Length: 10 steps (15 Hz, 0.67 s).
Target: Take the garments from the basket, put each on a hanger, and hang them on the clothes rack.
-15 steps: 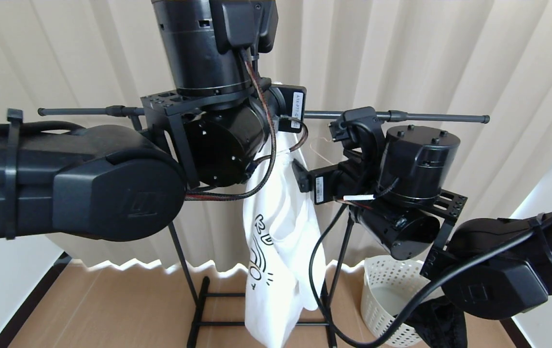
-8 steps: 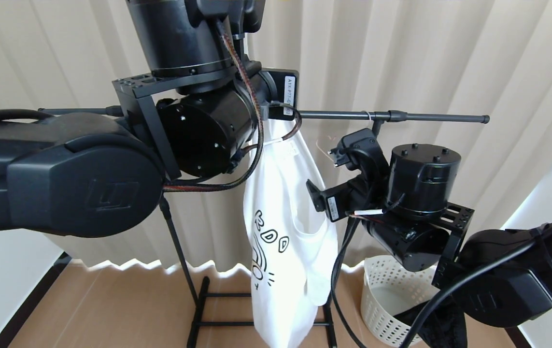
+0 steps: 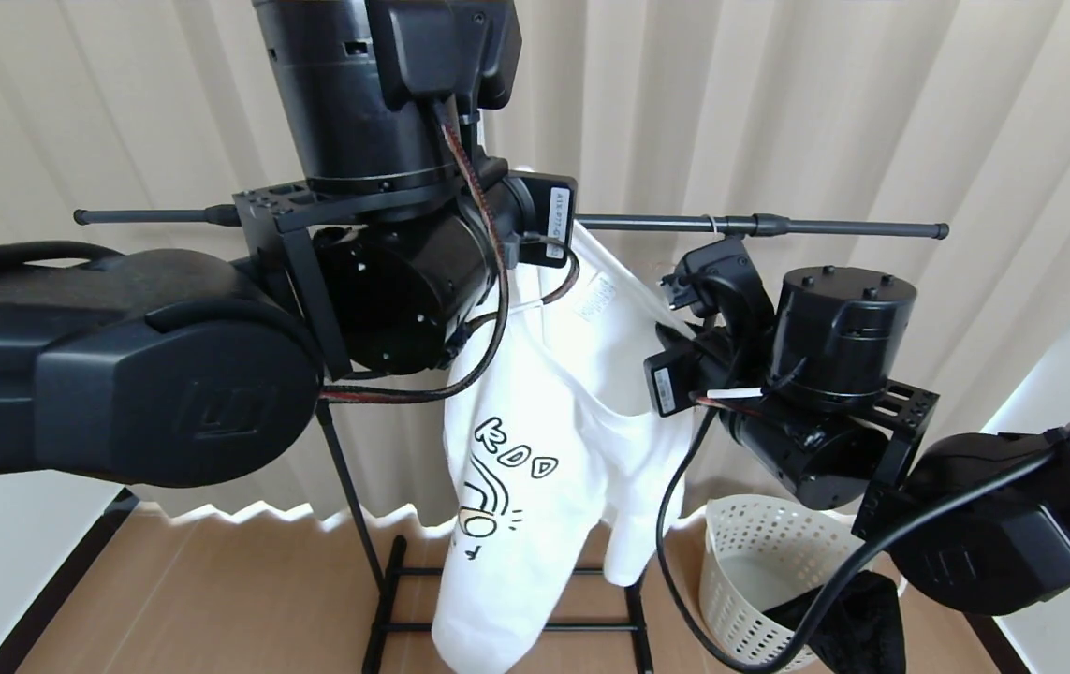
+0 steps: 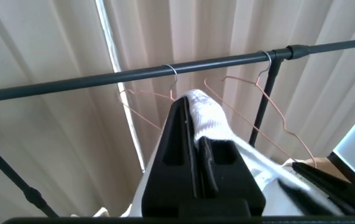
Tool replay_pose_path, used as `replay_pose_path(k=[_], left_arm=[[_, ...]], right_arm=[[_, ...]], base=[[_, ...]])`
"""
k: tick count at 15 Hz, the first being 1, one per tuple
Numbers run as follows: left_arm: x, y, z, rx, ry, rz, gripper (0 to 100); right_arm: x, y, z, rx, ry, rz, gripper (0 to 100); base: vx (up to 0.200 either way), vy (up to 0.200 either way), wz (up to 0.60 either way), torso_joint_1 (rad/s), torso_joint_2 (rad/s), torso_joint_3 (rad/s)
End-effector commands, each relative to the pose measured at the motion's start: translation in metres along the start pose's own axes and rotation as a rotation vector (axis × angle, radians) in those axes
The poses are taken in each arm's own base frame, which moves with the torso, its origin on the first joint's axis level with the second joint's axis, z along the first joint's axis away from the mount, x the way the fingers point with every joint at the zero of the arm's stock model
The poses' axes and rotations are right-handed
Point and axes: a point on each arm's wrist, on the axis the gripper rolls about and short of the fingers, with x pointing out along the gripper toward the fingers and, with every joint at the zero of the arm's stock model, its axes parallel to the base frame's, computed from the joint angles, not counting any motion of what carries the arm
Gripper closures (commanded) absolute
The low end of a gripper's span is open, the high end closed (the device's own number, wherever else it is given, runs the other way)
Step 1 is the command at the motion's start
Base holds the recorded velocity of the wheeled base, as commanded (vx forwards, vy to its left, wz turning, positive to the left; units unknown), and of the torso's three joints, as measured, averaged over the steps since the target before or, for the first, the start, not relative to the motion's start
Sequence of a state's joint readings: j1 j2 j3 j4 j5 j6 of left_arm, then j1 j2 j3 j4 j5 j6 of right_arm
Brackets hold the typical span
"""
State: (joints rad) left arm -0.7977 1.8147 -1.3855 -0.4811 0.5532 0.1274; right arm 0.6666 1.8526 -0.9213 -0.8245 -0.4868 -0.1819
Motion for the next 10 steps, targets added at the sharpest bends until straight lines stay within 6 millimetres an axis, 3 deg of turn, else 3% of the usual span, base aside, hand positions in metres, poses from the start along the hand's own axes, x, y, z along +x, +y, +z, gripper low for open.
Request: replay_pose_path(k=[1,3,7,8,9,10], left_arm=[[0.007,0.003,-0.023,0.027,0.062,0.005,100],[0.012,-0.002,-0.048,-0.022,0.126,-0.08,100],[0.012,-0.006,-0.095,0.029,0.262,-0.142,100],[0.012,-0.006,-0.098,0.031,0.272,-0.144,100],[0.011,-0.007,-0.101,0.035,0.28,-0.146,0],[0.006,-0.008,-0.106,0.038,0.298,-0.176,0]], right_arm=[[-0.002,-0.019,0.012,0.015,-0.035,-0.046,100],[-0.003,-0.035,0.02,0.011,-0.055,-0.088,100],[-0.009,-0.046,0.028,0.015,-0.08,-0.114,100],[-0.008,-0.049,0.028,0.013,-0.08,-0.122,100],[-0.008,-0.05,0.027,0.011,-0.078,-0.125,100],[-0.007,-0.051,0.028,0.004,-0.079,-0.13,100]], base=[[0.0,0.0,0.0,0.0,0.0,0.0],[0.0,0.0,0.0,0.0,0.0,0.0],[0.0,0.0,0.0,0.0,0.0,0.0],[0.0,0.0,0.0,0.0,0.0,0.0],[0.0,0.0,0.0,0.0,0.0,0.0],[0.0,0.0,0.0,0.0,0.0,0.0]])
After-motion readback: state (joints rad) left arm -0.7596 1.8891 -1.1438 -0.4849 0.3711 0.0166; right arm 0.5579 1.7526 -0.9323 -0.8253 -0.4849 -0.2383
